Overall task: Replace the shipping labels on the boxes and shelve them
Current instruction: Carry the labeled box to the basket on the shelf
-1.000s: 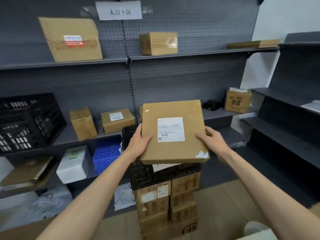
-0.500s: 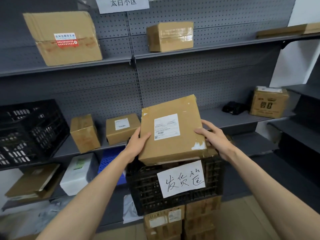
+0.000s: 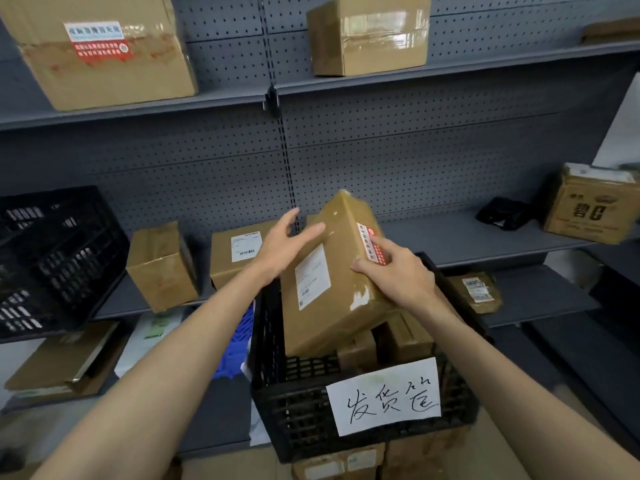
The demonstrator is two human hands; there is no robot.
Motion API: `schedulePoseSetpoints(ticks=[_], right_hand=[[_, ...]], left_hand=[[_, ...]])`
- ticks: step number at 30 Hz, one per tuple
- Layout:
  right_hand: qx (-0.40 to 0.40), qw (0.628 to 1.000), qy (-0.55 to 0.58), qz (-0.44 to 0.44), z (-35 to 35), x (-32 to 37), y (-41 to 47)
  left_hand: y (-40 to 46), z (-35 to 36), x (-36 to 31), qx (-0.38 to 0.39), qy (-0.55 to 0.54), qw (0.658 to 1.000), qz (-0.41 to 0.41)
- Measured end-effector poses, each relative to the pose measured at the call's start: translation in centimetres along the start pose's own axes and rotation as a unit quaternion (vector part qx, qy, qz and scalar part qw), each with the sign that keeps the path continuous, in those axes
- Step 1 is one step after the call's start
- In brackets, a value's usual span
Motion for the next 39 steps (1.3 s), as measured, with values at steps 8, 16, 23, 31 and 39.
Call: schedulePoseSetpoints(ticks=[8,16,23,31,39], right_hand=[[-0.014,0.99,-0.132,-0.048,6.4,3.7,0.3],[0.017,0.98,-0.2,-0.013,14.1,1.7,-0.3],[0.071,0.966,-0.244,0.046,18.5,-1.6,-1.0],[0.077,0.959,-0.261,0.084,20.3,-4.0,-0.5],[0.074,0.96,-0.257,0.081,21.8,-4.5,0.6]], left_hand=[[4.9,0.1,3.1,0.066,-0.023,0.997,-0.023],[7.8,2.8,12.7,0.166,-0.064,0.977,-0.114],[8.3,6.8,19.3,0.198,-0.107,0.959,-0.173],[9.0,9.8,21.9,0.207,-0.125,0.953,-0.181],[9.7,10.3,23.5,0.2,-0.157,0.95,-0.178]])
Point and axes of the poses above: each hand's wrist, its own y-axis towards the middle knuckle, its own z-axis out of the palm, x = y × z, the point moved 7 cm from there along y, towards the middle knuckle, and after that the axes turned 2 degrees about y, right-handed, at the moved point
